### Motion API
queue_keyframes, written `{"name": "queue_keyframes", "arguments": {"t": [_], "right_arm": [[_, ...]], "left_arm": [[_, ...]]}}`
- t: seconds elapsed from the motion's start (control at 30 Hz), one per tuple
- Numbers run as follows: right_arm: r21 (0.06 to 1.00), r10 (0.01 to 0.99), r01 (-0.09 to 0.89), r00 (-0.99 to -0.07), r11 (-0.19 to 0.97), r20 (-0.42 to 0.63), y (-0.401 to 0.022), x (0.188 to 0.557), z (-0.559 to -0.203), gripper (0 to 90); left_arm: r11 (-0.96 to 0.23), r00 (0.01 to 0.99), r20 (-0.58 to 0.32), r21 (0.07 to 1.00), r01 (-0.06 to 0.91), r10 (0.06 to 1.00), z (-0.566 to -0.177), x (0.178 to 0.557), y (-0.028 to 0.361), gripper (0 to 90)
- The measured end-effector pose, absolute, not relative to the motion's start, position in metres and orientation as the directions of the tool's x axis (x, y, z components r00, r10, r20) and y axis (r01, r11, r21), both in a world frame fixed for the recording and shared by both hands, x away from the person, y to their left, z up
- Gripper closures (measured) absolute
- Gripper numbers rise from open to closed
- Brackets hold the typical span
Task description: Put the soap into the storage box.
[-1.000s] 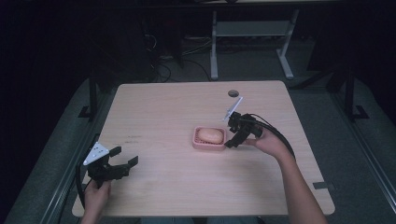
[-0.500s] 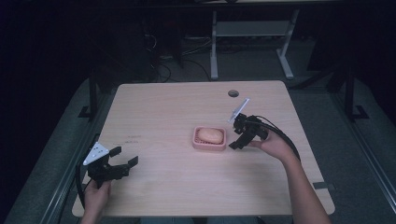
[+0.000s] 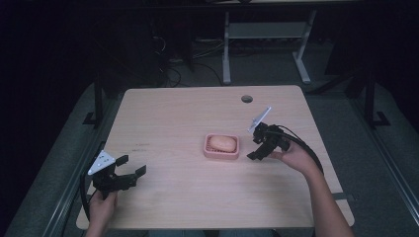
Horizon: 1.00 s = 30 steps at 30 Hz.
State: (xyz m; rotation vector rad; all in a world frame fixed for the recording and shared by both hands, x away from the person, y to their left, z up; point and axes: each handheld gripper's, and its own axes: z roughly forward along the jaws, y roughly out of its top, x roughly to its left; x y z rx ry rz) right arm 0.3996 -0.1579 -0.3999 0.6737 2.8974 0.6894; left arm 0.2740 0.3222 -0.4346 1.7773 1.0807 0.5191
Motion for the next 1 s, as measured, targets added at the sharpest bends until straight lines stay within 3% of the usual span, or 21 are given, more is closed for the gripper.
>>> {"name": "queue_keyframes", "arguments": {"t": [1.0], "right_arm": [[0.447, 0.468, 0.432, -0.883, 0.783, 0.032, -0.183, 0.379, -0.412, 28.8]], "left_arm": [[-0.154, 0.518, -0.111, 0.885, 0.44, 0.848, -0.434, 0.273, 0.321, 14.3]]}}
